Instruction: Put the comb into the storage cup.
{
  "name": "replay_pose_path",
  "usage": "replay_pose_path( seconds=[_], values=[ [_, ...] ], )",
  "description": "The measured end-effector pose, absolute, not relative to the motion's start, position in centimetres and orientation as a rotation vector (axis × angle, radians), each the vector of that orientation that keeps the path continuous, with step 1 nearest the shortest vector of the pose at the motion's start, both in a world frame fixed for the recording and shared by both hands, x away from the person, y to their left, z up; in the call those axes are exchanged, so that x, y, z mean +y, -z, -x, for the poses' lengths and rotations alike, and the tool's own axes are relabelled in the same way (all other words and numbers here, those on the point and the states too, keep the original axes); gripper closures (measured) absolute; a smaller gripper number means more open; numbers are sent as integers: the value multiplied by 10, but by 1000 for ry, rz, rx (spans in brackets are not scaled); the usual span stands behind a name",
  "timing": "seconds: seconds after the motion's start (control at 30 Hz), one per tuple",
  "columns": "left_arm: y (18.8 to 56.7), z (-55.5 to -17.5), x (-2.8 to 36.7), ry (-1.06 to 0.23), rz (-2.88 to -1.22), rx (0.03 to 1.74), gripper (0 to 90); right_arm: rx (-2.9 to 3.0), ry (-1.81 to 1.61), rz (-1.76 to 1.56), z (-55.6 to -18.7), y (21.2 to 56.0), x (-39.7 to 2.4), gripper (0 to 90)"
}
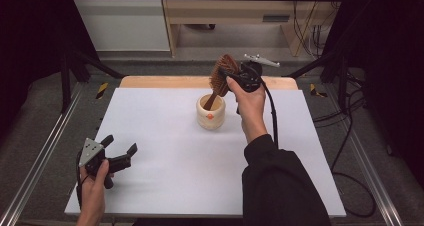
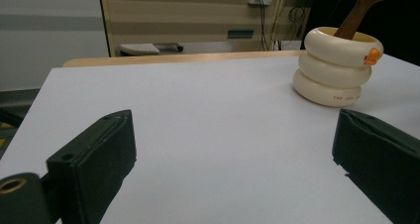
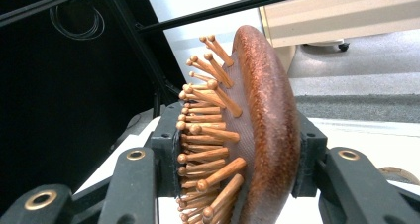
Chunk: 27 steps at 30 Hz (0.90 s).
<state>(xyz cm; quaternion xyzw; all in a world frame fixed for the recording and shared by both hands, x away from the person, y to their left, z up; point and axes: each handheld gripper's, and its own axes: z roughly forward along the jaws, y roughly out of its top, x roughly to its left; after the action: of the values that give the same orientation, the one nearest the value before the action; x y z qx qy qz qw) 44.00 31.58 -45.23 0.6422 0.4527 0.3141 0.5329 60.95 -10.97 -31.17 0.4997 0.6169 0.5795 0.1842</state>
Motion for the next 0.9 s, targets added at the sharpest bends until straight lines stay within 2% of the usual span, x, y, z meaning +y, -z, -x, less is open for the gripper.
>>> replay_pose_path(
  seconds=[0.9],
  values=[
    [451,-439,315,-760,-1536,1067,34,1714,-1657,-1476,-613,328,-116,511]
  ],
)
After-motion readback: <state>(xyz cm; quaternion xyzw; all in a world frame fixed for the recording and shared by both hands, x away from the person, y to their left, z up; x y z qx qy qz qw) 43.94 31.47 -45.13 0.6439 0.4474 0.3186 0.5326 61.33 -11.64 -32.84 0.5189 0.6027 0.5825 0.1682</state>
